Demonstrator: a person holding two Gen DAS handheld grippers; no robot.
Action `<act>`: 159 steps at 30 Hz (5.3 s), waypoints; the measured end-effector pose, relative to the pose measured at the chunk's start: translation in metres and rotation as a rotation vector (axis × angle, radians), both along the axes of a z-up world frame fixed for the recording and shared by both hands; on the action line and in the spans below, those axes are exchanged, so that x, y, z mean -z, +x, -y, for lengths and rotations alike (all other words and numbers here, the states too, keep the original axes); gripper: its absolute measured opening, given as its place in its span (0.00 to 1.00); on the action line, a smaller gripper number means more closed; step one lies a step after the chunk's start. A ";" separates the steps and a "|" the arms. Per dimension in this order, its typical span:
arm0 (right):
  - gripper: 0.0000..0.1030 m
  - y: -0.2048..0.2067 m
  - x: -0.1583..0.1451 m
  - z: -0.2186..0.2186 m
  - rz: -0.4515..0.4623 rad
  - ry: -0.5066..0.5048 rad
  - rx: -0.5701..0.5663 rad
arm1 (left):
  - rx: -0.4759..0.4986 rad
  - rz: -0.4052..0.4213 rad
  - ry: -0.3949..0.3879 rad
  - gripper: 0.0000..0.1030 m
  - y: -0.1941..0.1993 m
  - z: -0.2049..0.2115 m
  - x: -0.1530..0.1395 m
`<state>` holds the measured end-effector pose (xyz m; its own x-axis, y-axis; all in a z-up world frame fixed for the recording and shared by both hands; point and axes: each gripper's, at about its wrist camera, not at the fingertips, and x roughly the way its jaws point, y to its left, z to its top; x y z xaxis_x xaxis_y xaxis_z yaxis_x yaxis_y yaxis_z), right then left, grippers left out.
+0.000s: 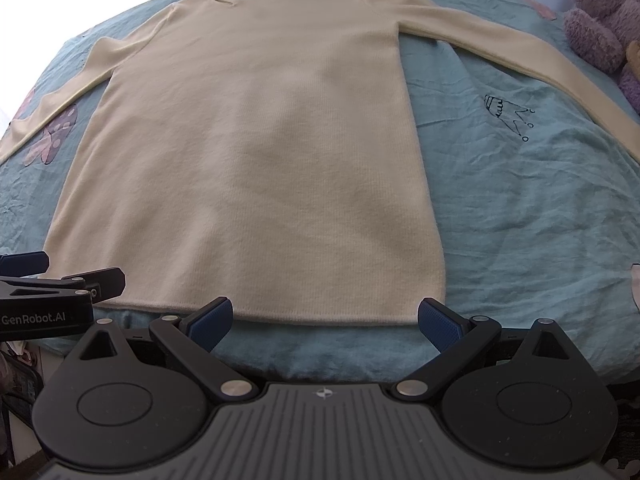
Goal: Fold small clothes
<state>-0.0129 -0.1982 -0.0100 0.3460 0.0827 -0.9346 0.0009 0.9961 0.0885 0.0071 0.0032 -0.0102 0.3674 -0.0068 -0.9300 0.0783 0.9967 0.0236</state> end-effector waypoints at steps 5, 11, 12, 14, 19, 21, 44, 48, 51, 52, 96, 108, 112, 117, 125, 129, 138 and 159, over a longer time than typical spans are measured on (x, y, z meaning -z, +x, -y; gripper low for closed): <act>0.96 0.003 0.002 -0.001 -0.014 0.006 0.001 | -0.004 -0.015 -0.009 1.00 0.002 -0.003 0.002; 0.96 0.006 0.004 -0.003 -0.031 0.020 0.000 | -0.009 -0.038 -0.010 1.00 0.006 -0.005 0.005; 0.96 0.007 0.005 -0.003 -0.033 0.021 0.004 | -0.008 -0.041 -0.009 1.00 0.008 -0.005 0.005; 0.96 0.009 0.008 -0.003 -0.044 0.031 0.006 | -0.008 -0.044 -0.008 1.00 0.009 -0.005 0.006; 0.96 0.013 0.011 0.001 -0.062 0.072 0.011 | -0.017 -0.038 -0.036 1.00 0.017 -0.006 0.005; 0.96 0.018 0.010 0.011 -0.044 0.113 0.030 | -0.043 0.005 -0.063 1.00 0.022 -0.011 -0.001; 0.52 0.028 0.071 0.373 0.654 0.518 1.206 | -0.430 0.187 -0.223 1.00 0.111 -0.045 0.012; 0.22 0.039 0.077 0.388 0.656 0.524 1.230 | -0.442 0.214 -0.273 1.00 0.113 -0.046 0.013; 0.08 0.053 0.072 0.389 0.629 0.449 1.204 | -0.394 0.130 -0.314 1.00 0.124 -0.045 0.018; 0.07 0.060 0.066 0.384 0.626 0.401 1.176 | -0.380 0.124 -0.311 1.00 0.127 -0.043 0.019; 0.47 0.181 0.031 0.098 0.451 0.236 0.158 | -0.011 0.280 -0.473 0.09 0.257 -0.016 0.004; 0.49 0.204 0.043 0.120 0.403 0.408 0.221 | -0.232 0.241 -0.484 0.21 0.273 -0.091 0.045; 0.48 0.220 0.047 0.125 0.392 0.439 0.266 | -0.192 0.284 -0.414 0.09 0.281 -0.080 0.035; 0.23 0.237 0.058 0.129 0.351 0.468 0.345 | -0.105 0.392 -0.314 0.09 0.289 -0.068 0.011; 0.16 0.237 0.049 0.119 0.438 0.436 0.303 | -0.148 0.469 -0.281 0.09 0.294 -0.085 0.001; 0.16 0.243 0.061 0.118 0.389 0.350 0.289 | -0.149 0.315 -0.224 0.10 0.298 -0.089 0.039; 0.25 0.223 0.020 0.115 0.419 0.203 0.215 | -0.233 0.335 -0.310 0.12 0.284 -0.118 0.038; 0.35 0.272 0.054 0.038 0.504 -0.382 -0.128 | -0.256 0.303 -0.373 0.56 0.271 -0.115 0.034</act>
<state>0.2587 -0.2363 -0.0645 0.7595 -0.1542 -0.6320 -0.0692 0.9469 -0.3141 0.2780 0.1182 -0.0447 0.6522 -0.1913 -0.7335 -0.1230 0.9281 -0.3514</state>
